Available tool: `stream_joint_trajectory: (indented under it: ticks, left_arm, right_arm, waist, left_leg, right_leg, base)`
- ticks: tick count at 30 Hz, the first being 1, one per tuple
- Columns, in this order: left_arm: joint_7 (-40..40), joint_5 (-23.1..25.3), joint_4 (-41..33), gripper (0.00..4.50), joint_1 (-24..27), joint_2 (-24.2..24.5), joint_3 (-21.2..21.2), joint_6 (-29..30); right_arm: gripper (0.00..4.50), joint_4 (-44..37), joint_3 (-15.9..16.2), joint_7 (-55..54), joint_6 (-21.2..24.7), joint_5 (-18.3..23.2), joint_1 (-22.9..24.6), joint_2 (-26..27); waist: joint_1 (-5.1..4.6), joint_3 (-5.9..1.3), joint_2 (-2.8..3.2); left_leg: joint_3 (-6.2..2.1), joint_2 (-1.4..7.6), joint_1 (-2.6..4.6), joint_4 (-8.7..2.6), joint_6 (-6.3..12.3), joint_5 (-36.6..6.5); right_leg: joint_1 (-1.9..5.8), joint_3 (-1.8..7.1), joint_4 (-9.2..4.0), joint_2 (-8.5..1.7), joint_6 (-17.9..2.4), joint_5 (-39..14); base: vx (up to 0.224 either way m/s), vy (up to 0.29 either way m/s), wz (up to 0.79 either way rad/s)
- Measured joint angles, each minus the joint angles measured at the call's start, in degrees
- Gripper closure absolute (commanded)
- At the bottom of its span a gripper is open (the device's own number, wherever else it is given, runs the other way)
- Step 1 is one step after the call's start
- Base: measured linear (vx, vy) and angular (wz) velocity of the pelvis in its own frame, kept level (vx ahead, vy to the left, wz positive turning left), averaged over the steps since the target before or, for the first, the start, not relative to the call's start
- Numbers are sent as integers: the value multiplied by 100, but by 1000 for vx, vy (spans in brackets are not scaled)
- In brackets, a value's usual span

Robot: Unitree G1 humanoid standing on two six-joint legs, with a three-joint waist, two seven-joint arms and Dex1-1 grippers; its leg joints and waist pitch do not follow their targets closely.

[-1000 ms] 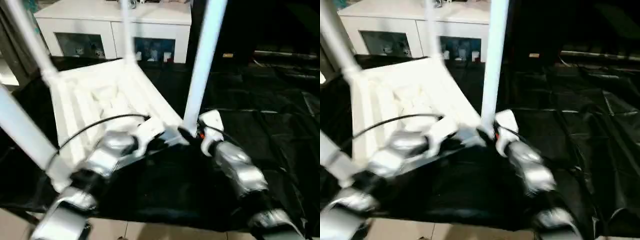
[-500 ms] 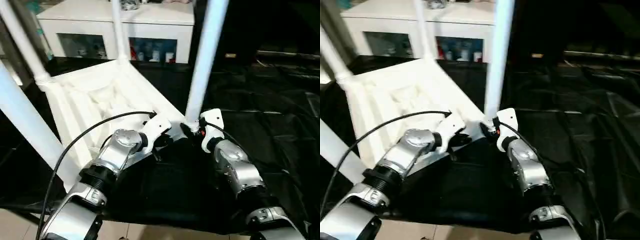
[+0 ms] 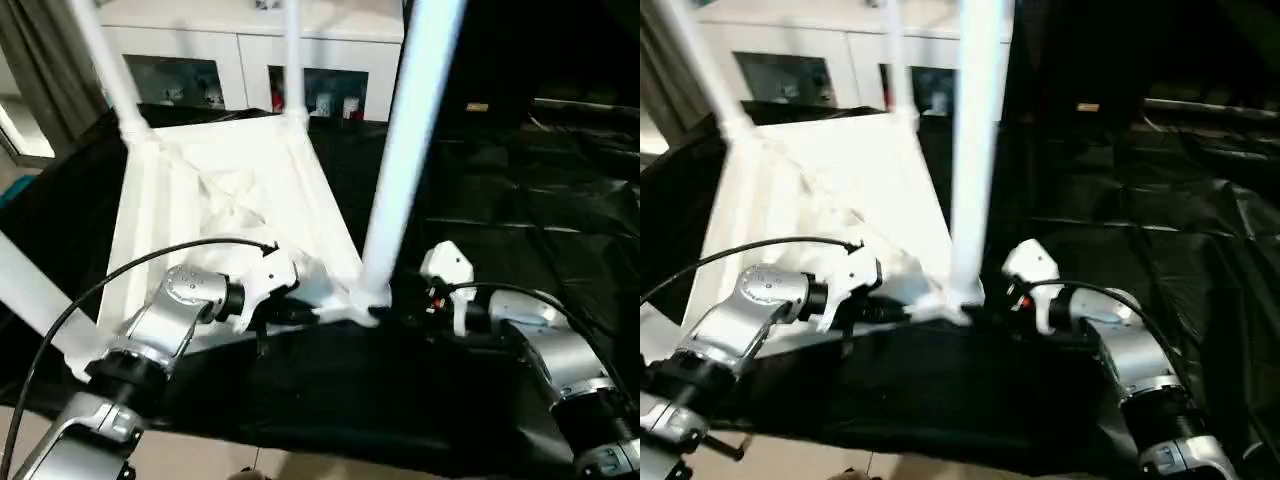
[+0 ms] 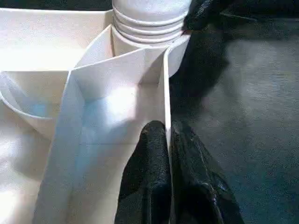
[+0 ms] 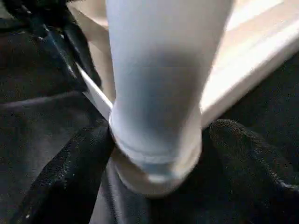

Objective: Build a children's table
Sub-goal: Rotate leg to tighten

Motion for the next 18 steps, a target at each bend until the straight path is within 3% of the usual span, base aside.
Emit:
stream_joint_trajectory:
  ticks: [11, 18]
  left_arm:
    - [-200, -51, -160, 450, 88, 63, -41, 103]
    - [-201, -56, -170, 450, 93, 69, -55, 112]
  right_arm:
    - [81, -163, 94, 233, 59, 36, -5, 54]
    - [149, -53, 229, 277, 59, 5, -113, 98]
  waist:
    - [7, 4, -7]
    - [11, 6, -9]
  left_leg:
    - [0, 0, -2, 10, -10, -3]
    - [-1, 0, -3, 14, -10, -3]
  right_leg:
    - [2, 0, 8, -3, -2, 3]
    - [2, -1, 13, -3, -2, 3]
  base:
    - [0, 0, 0]
    - [0, 0, 0]
